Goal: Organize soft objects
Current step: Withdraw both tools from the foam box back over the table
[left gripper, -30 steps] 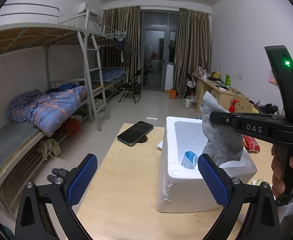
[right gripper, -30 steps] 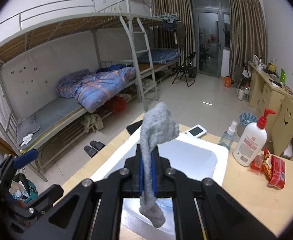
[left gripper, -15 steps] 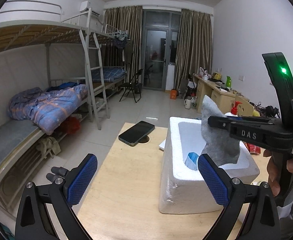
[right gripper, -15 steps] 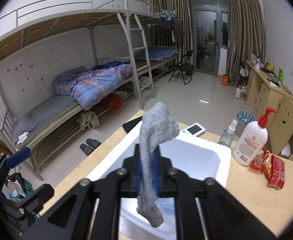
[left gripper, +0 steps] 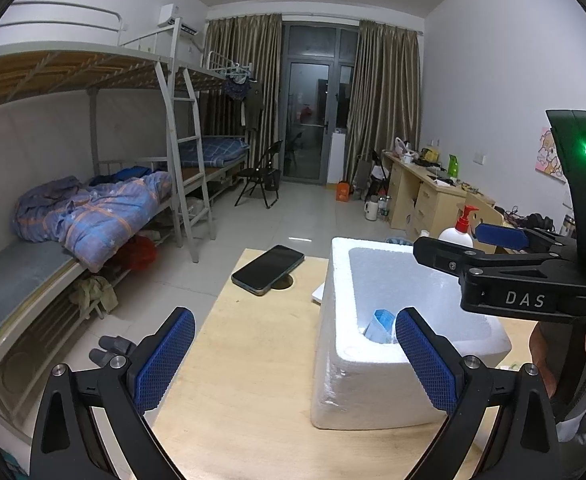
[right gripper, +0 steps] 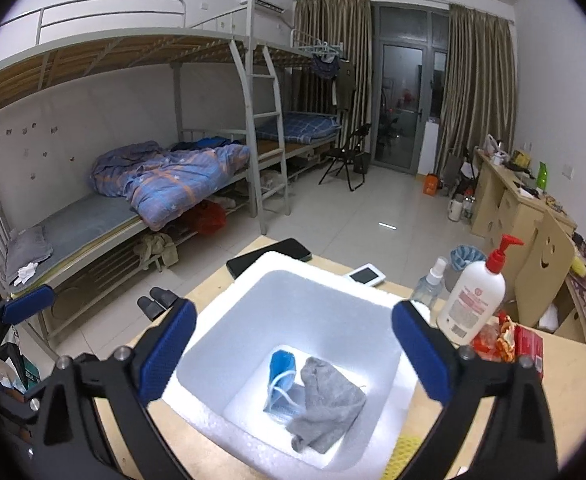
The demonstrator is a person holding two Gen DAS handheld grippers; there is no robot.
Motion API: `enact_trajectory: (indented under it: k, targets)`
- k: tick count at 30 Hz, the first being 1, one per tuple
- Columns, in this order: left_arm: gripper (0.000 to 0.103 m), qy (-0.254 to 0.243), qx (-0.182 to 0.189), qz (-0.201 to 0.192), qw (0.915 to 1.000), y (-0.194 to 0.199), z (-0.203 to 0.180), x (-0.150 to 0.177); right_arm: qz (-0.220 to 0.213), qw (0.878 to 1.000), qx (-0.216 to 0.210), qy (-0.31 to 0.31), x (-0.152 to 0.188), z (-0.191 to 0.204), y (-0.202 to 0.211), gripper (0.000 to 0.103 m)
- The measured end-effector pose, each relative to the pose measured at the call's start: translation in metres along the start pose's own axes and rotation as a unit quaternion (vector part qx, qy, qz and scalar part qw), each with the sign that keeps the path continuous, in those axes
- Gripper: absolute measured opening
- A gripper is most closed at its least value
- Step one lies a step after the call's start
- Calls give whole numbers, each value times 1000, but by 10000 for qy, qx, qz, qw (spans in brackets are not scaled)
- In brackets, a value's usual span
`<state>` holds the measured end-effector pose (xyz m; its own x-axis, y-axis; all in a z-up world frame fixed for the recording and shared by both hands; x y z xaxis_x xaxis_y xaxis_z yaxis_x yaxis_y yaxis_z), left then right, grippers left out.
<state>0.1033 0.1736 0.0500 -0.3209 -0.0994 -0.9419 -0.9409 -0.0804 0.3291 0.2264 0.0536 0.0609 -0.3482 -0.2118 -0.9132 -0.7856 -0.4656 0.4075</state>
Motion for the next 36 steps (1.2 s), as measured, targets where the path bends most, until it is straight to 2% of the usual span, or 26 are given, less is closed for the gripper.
enact_trajectory:
  k: [13, 22, 31, 36]
  targets:
    - [101, -118, 346, 0, 9993, 9, -39, -3, -173, 9993, 174, -293, 7, -23, 44, 99]
    - [101, -398, 984, -31, 9943, 18, -97, -3, -307, 9941, 781, -689, 29, -72, 93, 100]
    - [101, -551, 1675, 6, 9843, 24, -161, 4, -606, 9797, 1559, -1107, 58, -124, 158, 103]
    - [101, -597, 1932, -123, 9793, 33, -189, 7, -779, 9725, 1715, -1366, 75, -146, 186, 103]
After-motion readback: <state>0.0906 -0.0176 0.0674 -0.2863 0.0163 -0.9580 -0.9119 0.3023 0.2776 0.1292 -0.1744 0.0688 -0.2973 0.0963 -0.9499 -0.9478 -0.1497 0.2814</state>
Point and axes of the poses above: each gripper's, at about its wrist camera, not at the fingertips, and y roughly against the way its jaws point, z to its left, x to its underside, the point moved 5 cm from there along -y, roughly the way its jaws point, and after that the axes turned 8 degrees about -z, right-handed, at the moved point
